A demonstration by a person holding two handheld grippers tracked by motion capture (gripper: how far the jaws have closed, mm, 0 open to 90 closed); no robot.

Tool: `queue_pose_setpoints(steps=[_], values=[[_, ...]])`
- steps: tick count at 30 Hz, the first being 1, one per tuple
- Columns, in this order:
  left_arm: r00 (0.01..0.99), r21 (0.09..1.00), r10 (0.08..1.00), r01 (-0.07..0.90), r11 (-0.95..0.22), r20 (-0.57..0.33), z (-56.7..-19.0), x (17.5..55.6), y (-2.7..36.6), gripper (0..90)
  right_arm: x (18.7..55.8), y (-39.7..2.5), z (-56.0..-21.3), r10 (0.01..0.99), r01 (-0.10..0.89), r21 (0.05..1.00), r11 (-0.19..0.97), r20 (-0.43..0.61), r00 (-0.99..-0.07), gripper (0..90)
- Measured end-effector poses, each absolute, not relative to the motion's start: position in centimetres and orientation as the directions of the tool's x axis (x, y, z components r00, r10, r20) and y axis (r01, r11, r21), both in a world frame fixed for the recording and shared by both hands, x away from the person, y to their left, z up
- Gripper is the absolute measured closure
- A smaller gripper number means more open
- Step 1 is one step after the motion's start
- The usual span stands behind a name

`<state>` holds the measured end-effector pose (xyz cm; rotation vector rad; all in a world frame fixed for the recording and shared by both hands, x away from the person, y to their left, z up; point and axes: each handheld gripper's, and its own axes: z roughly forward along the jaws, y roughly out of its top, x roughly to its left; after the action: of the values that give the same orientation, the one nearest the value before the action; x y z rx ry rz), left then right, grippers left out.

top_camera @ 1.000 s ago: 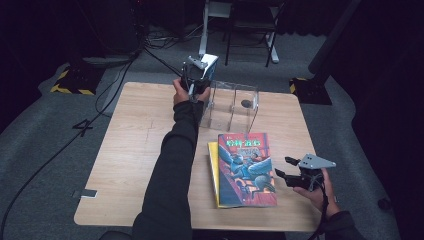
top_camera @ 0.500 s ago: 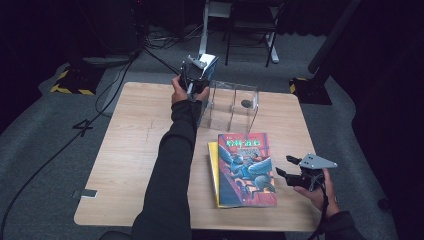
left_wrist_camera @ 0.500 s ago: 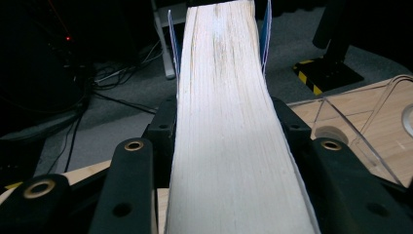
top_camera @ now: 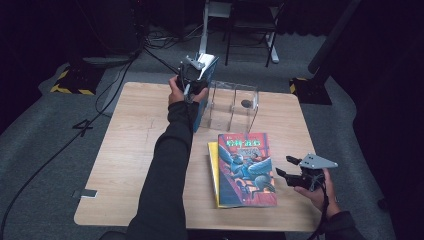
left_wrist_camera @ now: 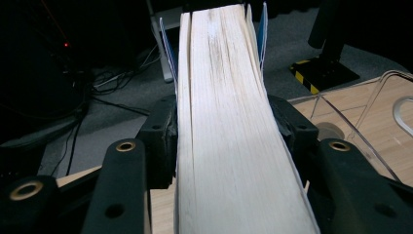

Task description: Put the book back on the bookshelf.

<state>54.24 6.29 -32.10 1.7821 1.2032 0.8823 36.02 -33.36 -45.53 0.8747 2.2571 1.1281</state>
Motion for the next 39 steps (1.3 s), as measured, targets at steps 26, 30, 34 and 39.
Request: queue_pose_setpoints(steps=[26,30,34,39], values=[[0.410,0.908,0.902,0.313,-0.279,0.136,-31.2,49.1,9.2,46.9,36.1,-33.4,-45.6,0.714,0.360,0.808,0.466,-0.104,-0.692,35.8],[0.423,0.910,0.894,0.298,-0.288,0.145,-31.3,48.1,9.7,46.9,36.1,-33.4,-45.6,0.712,0.362,0.804,0.471,-0.103,-0.695,35.7],[0.436,0.911,0.888,0.291,-0.292,0.145,-31.5,47.3,10.5,46.3,36.1,-33.3,-45.7,0.707,0.363,0.801,0.476,-0.104,-0.699,35.6],[0.451,0.908,0.881,0.296,-0.296,0.141,-32.2,46.5,11.4,45.7,36.1,-33.2,-45.7,0.704,0.361,0.801,0.479,-0.104,-0.702,35.7]])
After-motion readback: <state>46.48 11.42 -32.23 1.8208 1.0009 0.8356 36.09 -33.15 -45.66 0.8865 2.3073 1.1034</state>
